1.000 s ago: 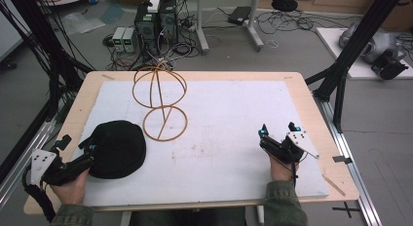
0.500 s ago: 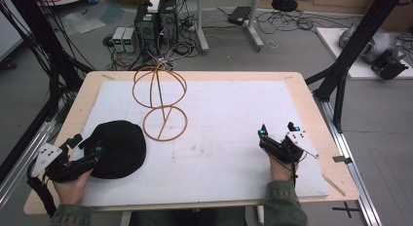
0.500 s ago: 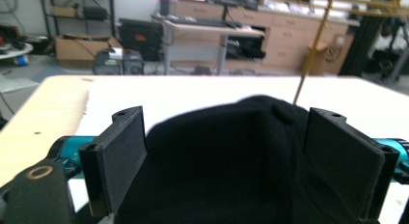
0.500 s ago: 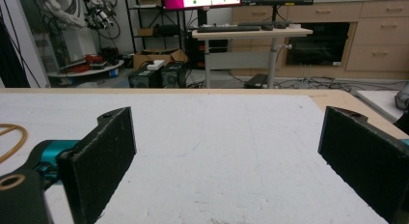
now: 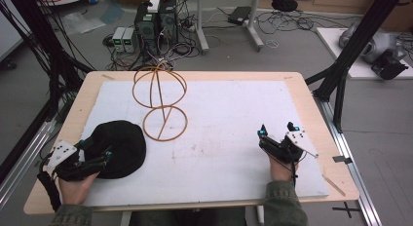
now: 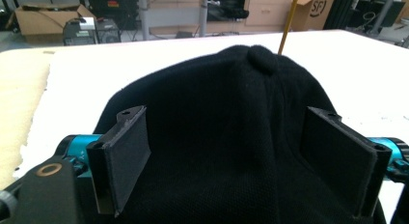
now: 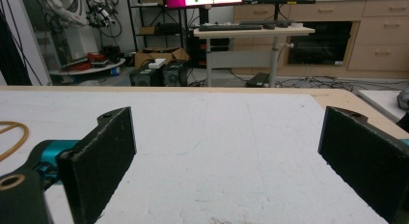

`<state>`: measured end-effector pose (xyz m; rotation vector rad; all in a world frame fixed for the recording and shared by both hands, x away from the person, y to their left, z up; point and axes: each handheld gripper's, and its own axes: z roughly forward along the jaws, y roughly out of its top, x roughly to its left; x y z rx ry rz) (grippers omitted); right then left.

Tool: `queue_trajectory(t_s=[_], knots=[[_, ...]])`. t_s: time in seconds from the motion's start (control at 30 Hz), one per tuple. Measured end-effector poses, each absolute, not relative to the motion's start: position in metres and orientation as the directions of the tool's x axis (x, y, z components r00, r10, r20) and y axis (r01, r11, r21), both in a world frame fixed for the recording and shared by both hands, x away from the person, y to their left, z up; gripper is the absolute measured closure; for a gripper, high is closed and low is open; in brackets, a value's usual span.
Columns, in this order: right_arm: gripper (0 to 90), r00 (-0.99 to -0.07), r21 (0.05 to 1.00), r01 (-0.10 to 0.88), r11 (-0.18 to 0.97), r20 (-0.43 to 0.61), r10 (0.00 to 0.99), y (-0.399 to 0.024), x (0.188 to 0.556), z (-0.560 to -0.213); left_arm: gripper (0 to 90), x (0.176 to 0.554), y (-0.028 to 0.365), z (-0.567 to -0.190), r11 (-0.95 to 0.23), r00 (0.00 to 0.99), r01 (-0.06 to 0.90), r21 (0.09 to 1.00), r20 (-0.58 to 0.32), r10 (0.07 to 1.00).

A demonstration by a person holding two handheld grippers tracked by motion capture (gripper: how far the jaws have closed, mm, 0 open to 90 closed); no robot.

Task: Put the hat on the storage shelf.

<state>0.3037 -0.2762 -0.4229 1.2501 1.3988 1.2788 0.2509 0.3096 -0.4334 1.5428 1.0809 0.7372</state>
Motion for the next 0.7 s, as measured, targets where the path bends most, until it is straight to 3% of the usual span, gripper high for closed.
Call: queue_trajectory(t_s=[0.23, 0.37, 0.57, 0.7], knots=[[5.1, -0.158, 0.992, 0.128, -0.019, 0.039, 0.987, -0.2759, 0.3040, -0.4233, 23.2, 0.2515, 0.3103, -0.4343, -0.021, 0.411, 0.281, 0.959, -0.101, 0.906], [5.1, -0.159, 0.992, 0.128, -0.015, 0.036, 0.987, -0.2762, 0.3043, -0.4234, 30.2, 0.2501, 0.3113, -0.4337, -0.011, 0.419, 0.279, 0.960, -0.112, 0.901], [5.1, -0.164, 0.992, 0.128, -0.018, 0.039, 0.986, -0.2764, 0.3046, -0.4236, 49.4, 0.2471, 0.3143, -0.4315, 0.009, 0.418, 0.264, 0.965, -0.122, 0.900], [5.1, -0.164, 0.991, 0.132, -0.021, 0.043, 0.986, -0.2759, 0.3046, -0.4238, 73.1, 0.2468, 0.3145, -0.4303, -0.002, 0.428, 0.284, 0.959, -0.124, 0.895]])
